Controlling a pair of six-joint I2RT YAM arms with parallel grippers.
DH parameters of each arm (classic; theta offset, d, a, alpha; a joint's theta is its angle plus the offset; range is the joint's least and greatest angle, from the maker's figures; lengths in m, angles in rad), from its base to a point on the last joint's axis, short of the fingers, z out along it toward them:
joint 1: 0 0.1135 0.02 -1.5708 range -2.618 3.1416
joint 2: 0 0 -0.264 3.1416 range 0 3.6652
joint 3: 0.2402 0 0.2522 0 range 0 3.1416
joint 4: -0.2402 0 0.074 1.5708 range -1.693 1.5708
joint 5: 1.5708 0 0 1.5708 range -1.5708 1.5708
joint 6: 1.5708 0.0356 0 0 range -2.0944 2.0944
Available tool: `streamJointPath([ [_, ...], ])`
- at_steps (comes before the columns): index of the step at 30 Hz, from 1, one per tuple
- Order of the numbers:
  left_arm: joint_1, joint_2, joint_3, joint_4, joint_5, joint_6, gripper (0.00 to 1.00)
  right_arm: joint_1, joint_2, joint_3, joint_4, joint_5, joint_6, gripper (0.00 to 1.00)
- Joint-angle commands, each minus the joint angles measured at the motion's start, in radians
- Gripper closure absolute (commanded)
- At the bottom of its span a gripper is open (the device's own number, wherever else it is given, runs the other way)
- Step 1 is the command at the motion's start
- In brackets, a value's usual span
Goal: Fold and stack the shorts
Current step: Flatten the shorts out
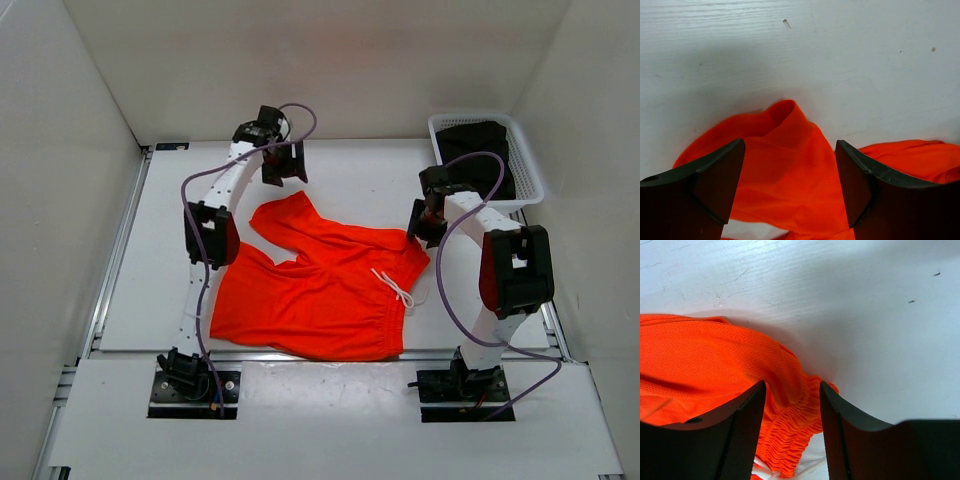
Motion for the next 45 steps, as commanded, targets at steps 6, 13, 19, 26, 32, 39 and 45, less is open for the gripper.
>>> streamJointPath([
  [6, -0.045, 0.128, 0.11, 0.027, -0.112, -0.002, 0.16, 0.004, -0.018, -0.034, -0.021, -0.019, -0.011, 0.31],
  [13, -0.063, 0.158, 0.092, 0.036, -0.064, -0.012, 0.49, 0.004, 0.031, -0.052, 0.019, -0.068, -0.02, 0.38],
  [19, -0.022, 0.074, 0.06, 0.07, -0.03, -0.027, 0.9, 0.004, 0.001, -0.052, 0.019, -0.016, 0.003, 0.98],
  [26, 0.104, -0.042, 0.076, 0.12, 0.041, -0.082, 0.9, 0.022, -0.068, 0.072, -0.058, 0.083, -0.015, 1.0],
  [32, 0.193, -0.053, 0.124, 0.162, 0.085, -0.13, 0.9, 0.022, -0.028, 0.228, -0.081, 0.118, -0.034, 1.0],
  [39, 0.254, 0.01, 0.21, 0.221, 0.122, -0.177, 0.9, 0.022, 0.151, 0.484, -0.09, 0.152, -0.034, 1.0],
  [45, 0.302, 0.028, 0.264, 0.289, 0.131, -0.199, 0.9, 0.022, 0.321, 0.707, -0.09, 0.161, -0.043, 1.0],
])
